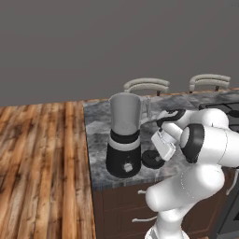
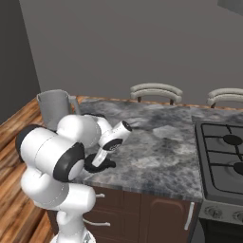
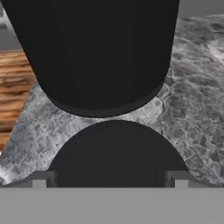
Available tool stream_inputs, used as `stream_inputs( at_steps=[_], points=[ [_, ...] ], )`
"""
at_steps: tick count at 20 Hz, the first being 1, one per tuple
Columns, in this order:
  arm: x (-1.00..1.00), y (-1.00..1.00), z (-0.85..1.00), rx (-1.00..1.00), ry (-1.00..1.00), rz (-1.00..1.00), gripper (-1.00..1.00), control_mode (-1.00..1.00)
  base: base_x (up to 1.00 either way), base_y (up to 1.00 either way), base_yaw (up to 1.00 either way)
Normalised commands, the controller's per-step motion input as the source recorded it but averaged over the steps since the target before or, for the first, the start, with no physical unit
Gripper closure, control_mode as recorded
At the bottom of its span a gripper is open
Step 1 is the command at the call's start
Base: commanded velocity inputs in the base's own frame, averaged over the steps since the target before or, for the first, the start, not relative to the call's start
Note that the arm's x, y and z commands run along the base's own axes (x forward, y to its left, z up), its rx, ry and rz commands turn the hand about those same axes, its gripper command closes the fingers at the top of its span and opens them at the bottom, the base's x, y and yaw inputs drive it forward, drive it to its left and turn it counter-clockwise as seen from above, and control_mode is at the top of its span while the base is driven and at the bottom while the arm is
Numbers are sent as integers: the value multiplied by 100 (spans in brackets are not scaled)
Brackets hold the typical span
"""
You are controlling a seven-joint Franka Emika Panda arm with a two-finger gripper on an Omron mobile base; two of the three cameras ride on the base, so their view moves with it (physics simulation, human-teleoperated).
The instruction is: Close the lid blender by securely placing the lid on top.
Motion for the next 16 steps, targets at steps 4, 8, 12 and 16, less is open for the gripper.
stream_inputs(
  at_steps=[4, 8, 12, 16],
  points=[
    [0, 6, -28, 0, 0, 0, -100, -100, 0, 0, 0],
    [0, 5, -38, 0, 0, 1, -100, -100, 0, 0, 0],
    [-1, 22, -55, 0, 0, 0, 100, -100, 0, 0, 0],
    [-7, 20, -39, 0, -5, 0, 100, -100, 0, 0, 0]
  ],
)
